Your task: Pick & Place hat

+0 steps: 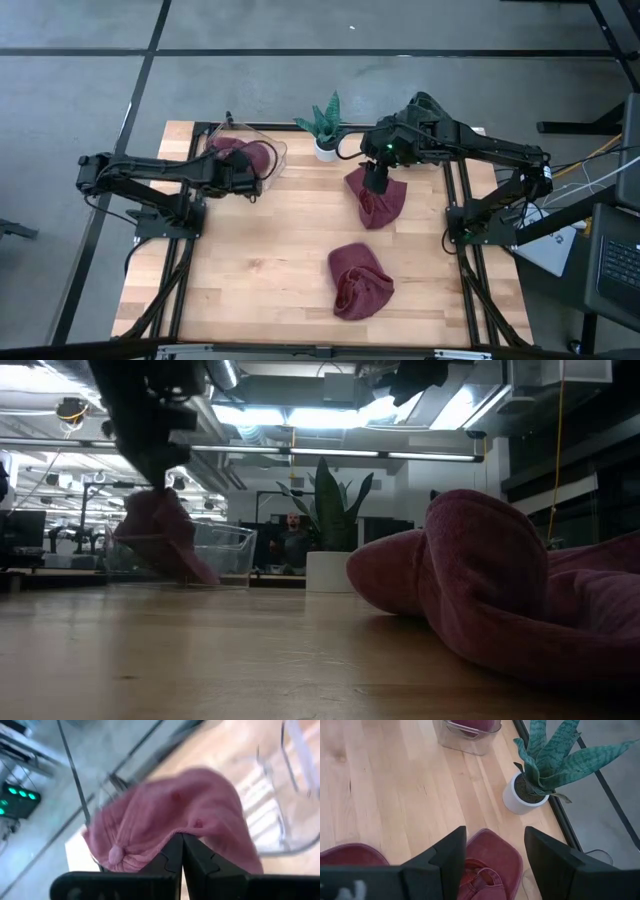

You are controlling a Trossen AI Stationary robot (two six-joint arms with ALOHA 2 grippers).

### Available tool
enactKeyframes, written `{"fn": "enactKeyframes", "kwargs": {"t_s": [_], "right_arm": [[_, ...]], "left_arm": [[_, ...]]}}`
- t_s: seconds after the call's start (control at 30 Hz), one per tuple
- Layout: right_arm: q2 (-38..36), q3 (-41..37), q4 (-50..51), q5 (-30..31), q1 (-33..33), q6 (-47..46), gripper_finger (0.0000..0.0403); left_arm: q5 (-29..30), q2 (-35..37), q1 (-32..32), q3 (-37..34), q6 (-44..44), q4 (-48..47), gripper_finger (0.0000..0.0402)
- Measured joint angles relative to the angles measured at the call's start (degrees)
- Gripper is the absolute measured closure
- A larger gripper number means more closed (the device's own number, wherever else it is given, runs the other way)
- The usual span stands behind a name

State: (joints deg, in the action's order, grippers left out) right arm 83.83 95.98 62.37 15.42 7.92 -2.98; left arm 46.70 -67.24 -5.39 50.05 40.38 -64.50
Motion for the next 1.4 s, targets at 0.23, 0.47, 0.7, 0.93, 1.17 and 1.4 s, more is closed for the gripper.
{"fn": "enactKeyframes", "kwargs": {"t_s": [0.23,0.47,0.7,0.93,1.17,1.4], "right_arm": [[0.00,-0.02,0.00,0.00,0.00,-0.22,0.0202],[0.00,-0.02,0.00,-0.20,0.00,-1.03,0.0202],[0.00,-0.02,0.05,-0.66,0.00,-2.45,0.0202],[0.00,-0.01,1.09,-0.66,0.00,-2.73,0.0202],[0.00,-0.02,2.09,-0.61,0.02,-1.37,0.0202],[0.00,-0.02,2.21,-0.48,0.02,0.70,0.0202]], "left_arm": [[5.74,0.02,-2.05,3.42,-4.86,0.23,0.0399],[7.83,0.00,-6.01,3.42,-11.29,2.72,0.0399],[4.19,0.00,-8.63,4.17,-17.60,6.96,0.0400],[-10.41,0.00,-8.59,8.32,-21.95,3.12,0.0398],[-14.68,0.00,-5.91,8.43,-16.61,-5.72,0.0370],[-14.08,0.02,-1.58,8.43,-10.67,-9.47,0.0313]]}}
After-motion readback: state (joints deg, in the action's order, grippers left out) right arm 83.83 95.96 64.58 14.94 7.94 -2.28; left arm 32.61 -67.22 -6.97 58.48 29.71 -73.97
